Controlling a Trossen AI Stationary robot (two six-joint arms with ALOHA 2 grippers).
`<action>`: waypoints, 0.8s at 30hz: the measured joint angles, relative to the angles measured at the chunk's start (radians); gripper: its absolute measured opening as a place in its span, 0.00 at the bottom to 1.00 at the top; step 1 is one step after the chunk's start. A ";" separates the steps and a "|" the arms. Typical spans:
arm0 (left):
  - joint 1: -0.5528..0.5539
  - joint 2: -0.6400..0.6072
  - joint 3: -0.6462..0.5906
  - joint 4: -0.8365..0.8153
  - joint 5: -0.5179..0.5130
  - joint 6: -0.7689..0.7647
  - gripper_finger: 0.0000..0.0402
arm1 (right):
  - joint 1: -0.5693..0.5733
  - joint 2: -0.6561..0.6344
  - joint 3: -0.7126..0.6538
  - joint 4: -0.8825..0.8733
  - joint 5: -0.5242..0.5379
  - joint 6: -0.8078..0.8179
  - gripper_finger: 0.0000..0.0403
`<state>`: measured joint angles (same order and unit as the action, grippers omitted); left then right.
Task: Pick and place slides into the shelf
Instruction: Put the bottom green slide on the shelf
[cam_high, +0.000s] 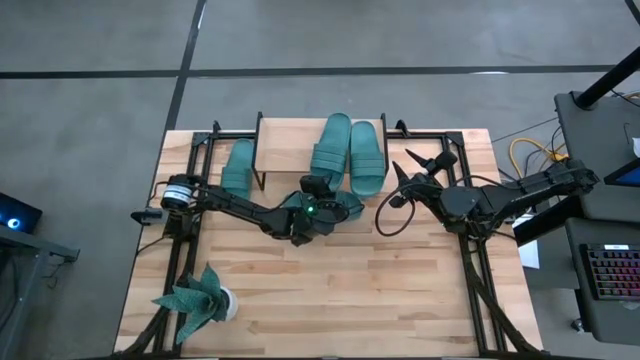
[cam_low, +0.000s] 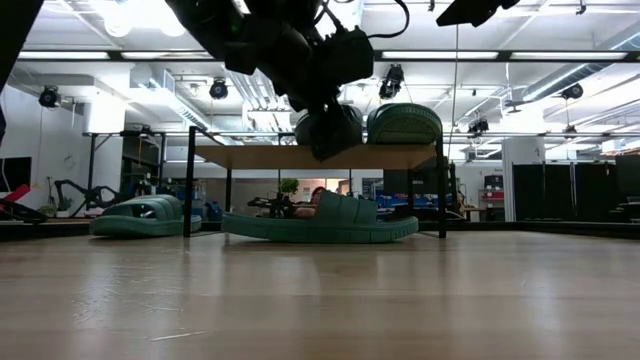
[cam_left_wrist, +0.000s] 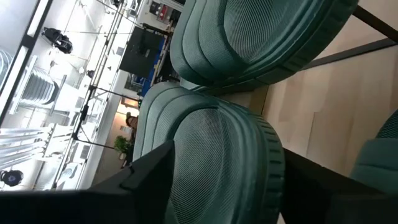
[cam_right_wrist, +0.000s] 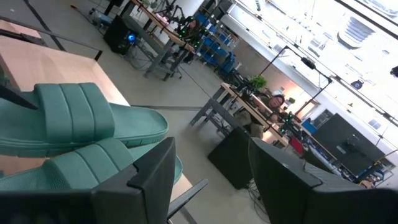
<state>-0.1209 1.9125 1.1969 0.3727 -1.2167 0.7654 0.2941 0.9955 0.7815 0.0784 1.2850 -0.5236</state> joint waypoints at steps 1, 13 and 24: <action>-0.002 0.000 0.000 0.000 0.000 0.000 0.59 | 0.000 0.000 0.000 0.000 0.000 0.000 0.48; -0.046 -0.011 -0.001 -0.026 0.048 -0.001 0.64 | 0.000 0.001 0.000 0.000 0.000 0.000 0.48; -0.054 -0.091 -0.013 -0.141 0.092 -0.053 0.64 | 0.000 0.001 0.000 -0.023 0.000 0.019 0.48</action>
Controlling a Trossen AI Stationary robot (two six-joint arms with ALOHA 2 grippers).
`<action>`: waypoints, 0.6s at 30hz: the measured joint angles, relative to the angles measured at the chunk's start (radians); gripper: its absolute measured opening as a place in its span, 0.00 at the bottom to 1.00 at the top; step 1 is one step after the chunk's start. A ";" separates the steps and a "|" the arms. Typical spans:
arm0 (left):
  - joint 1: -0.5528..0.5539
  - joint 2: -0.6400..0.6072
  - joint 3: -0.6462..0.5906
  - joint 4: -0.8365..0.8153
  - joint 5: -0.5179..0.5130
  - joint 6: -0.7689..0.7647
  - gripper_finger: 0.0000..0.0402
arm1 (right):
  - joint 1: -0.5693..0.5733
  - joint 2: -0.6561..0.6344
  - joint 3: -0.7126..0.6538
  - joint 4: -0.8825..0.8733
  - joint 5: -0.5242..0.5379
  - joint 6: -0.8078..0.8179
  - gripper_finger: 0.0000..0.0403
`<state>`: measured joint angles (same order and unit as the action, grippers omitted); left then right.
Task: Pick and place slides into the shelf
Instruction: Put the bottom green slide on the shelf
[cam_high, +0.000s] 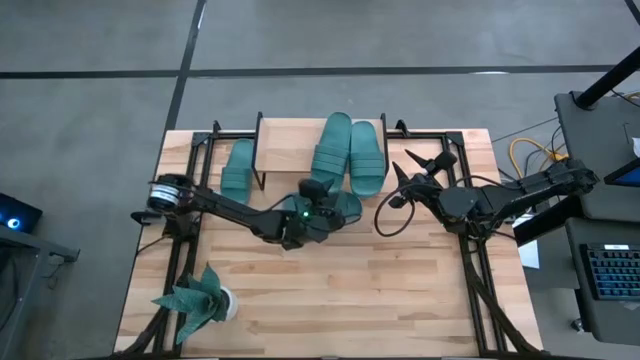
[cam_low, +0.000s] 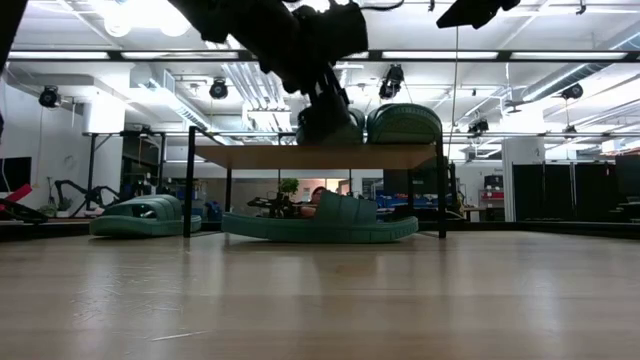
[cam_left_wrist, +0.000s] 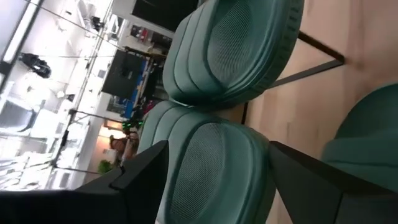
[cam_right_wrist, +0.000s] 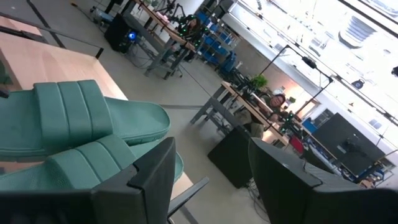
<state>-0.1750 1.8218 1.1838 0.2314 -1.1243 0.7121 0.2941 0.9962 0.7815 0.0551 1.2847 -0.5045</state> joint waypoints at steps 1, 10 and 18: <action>0.000 -0.022 -0.001 -0.036 0.033 -0.035 0.64 | 0.000 0.000 0.000 0.000 0.000 0.000 0.48; -0.006 -0.317 -0.037 -0.368 0.502 -0.393 0.64 | 0.000 0.000 0.000 0.000 -0.001 0.000 0.48; -0.021 -0.564 -0.173 -0.337 0.520 -0.448 0.64 | 0.000 0.000 0.000 -0.021 -0.104 0.044 0.48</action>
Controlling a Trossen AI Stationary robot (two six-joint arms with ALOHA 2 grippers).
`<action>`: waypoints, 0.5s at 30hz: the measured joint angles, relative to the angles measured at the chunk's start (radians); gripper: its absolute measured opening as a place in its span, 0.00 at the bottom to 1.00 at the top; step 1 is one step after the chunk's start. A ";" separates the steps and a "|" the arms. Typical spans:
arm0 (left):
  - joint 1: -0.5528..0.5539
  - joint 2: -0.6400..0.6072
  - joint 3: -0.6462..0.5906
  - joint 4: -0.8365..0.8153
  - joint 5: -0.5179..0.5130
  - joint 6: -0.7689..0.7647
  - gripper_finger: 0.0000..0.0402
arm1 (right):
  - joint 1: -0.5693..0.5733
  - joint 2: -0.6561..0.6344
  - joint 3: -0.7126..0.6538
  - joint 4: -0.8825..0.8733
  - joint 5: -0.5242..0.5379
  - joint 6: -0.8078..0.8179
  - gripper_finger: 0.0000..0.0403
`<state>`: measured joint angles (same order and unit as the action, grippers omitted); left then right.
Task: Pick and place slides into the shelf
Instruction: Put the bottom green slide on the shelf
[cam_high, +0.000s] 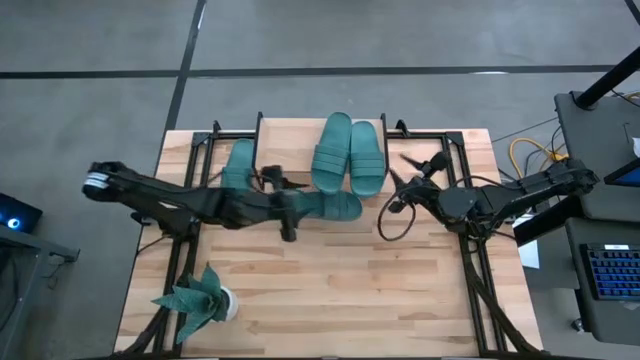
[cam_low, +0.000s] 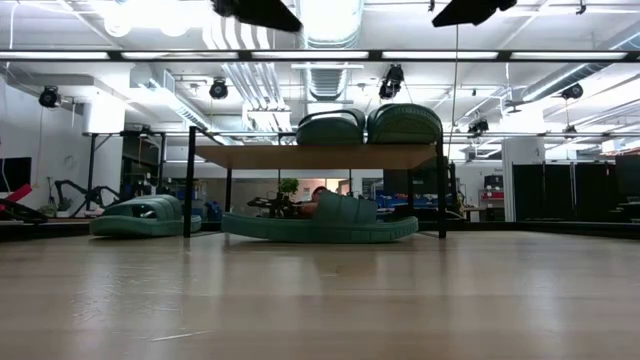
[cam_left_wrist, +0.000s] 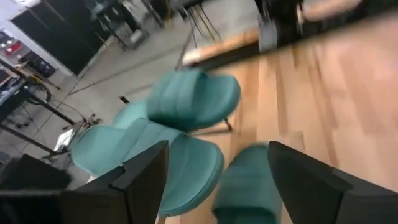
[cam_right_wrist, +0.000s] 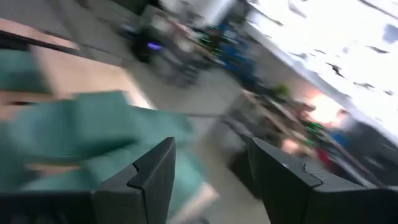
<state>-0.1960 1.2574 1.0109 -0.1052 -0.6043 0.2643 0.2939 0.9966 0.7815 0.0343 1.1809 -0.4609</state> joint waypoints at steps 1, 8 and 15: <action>-0.004 -0.034 -0.037 0.040 0.003 -0.008 0.64 | 0.000 0.000 0.000 -0.016 -0.055 0.014 0.48; -0.024 -0.278 -0.359 0.415 0.122 0.060 0.64 | 0.000 0.008 0.000 -0.051 -0.461 0.016 0.48; -0.043 -0.477 -0.510 0.460 0.130 0.064 0.64 | -0.006 0.032 0.000 0.010 -0.504 -0.036 0.48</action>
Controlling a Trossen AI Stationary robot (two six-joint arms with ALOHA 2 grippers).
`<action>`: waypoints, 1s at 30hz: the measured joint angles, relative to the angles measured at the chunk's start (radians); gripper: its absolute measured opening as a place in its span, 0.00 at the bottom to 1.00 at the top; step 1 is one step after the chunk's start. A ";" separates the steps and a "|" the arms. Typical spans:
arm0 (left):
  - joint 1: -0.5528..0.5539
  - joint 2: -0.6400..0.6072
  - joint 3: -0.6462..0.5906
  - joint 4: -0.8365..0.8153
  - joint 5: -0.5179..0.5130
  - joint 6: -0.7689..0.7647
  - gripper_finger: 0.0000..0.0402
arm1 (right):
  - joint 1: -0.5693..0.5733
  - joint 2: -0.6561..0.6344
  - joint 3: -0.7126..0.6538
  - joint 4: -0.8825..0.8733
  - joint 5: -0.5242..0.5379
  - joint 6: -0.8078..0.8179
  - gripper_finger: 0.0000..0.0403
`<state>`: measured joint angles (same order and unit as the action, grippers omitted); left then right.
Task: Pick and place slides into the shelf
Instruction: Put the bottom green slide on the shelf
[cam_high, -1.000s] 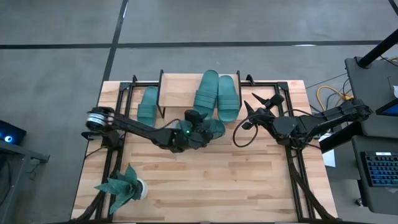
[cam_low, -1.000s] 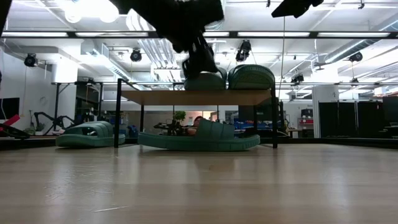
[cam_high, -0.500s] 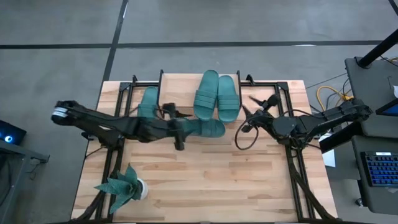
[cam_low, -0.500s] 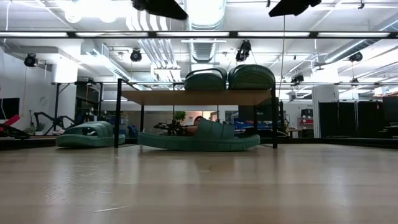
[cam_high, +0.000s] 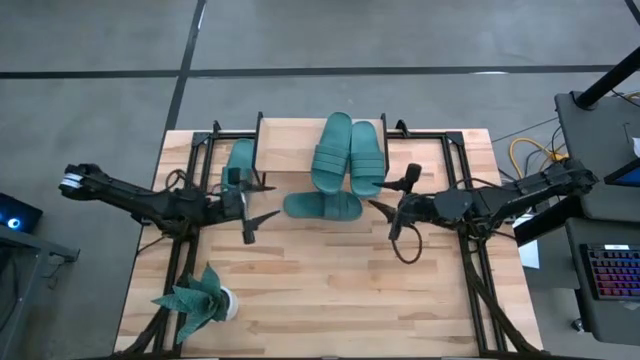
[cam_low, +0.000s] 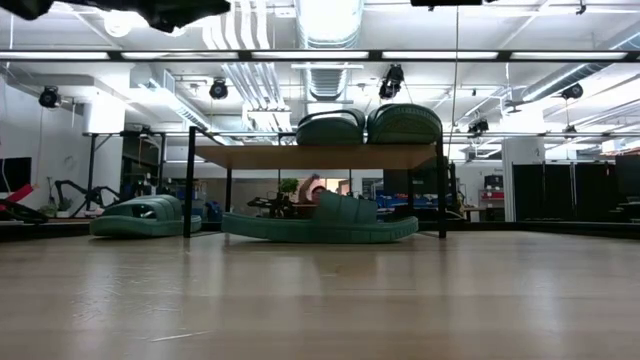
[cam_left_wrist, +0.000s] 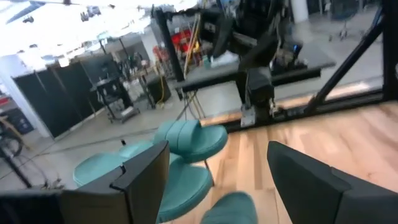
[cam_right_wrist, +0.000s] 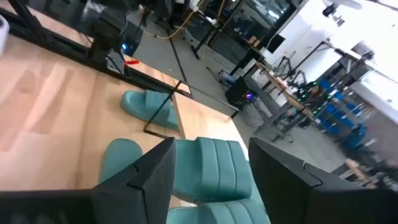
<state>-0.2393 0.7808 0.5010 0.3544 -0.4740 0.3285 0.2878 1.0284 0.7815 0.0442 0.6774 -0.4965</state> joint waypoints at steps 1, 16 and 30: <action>-0.002 -0.018 -0.016 0.023 0.002 0.014 0.64 | 0.000 0.016 0.000 0.020 0.001 -0.021 0.48; -0.004 -0.189 -0.218 0.152 0.002 0.049 0.64 | -0.057 0.420 0.258 0.201 0.284 -0.226 0.48; -0.005 -0.307 -0.254 0.098 0.002 0.054 0.64 | -0.157 0.690 0.640 -0.381 0.282 0.078 0.48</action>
<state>-0.2443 0.4733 0.2471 0.4527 -0.4717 0.3826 0.1307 1.7181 1.4219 -0.3369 0.9591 -0.4184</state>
